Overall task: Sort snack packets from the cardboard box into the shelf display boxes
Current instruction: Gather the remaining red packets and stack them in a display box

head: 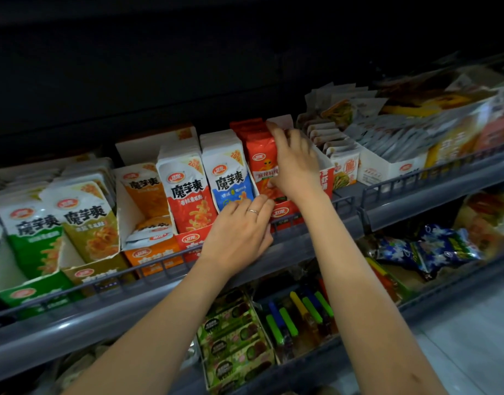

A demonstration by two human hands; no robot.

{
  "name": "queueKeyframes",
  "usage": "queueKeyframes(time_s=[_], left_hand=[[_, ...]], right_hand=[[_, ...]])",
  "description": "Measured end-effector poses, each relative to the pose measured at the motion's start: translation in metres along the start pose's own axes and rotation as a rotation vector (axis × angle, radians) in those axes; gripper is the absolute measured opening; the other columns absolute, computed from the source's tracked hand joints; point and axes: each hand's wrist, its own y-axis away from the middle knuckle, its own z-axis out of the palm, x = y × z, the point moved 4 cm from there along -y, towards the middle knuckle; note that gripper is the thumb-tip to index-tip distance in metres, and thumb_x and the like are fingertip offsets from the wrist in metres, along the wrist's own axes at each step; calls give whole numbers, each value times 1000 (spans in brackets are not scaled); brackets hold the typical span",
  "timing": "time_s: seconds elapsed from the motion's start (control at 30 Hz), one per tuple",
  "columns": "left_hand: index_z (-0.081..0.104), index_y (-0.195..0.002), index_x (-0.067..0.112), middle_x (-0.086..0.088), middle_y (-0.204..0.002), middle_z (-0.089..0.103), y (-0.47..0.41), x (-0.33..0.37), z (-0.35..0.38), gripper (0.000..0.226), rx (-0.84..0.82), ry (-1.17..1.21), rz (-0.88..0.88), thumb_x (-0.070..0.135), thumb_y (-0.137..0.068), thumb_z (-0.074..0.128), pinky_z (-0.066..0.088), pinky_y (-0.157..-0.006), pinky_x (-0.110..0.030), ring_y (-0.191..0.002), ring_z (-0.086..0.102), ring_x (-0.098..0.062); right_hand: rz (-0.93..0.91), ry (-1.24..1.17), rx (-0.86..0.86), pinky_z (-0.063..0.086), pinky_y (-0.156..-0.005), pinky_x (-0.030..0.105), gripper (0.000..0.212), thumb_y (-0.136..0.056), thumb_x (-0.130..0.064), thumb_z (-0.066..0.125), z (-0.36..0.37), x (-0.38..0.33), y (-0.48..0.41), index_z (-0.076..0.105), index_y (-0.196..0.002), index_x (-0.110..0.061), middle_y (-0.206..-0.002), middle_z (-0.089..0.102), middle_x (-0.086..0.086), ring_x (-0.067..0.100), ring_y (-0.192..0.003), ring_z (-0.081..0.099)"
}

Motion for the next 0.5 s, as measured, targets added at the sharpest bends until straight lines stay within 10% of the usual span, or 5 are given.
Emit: queueKeyframes(time_s=[0.2,0.5], left_hand=[[63,-112,5,-11,-111,66,0,0,-2,43,-11,12,-1,29,-84,41,49,-74,-34,-86,64,-26],[62,-114,5,-11,-113,65,0,0,0,43,-18,14,-5,28,-85,40,47,-76,-36,-87,64,-26]], right_hand=[[-21,-87,-135,26,-111,45,118,-68,-20,82,-16,7,-4,-1,-151,-26,-146,16,14,34,-137,23],[-105,-260,-61,49,-89,42,83,-69,-13,77,-21,12,1,30,-136,-28,-127,52,4,26,-114,54]])
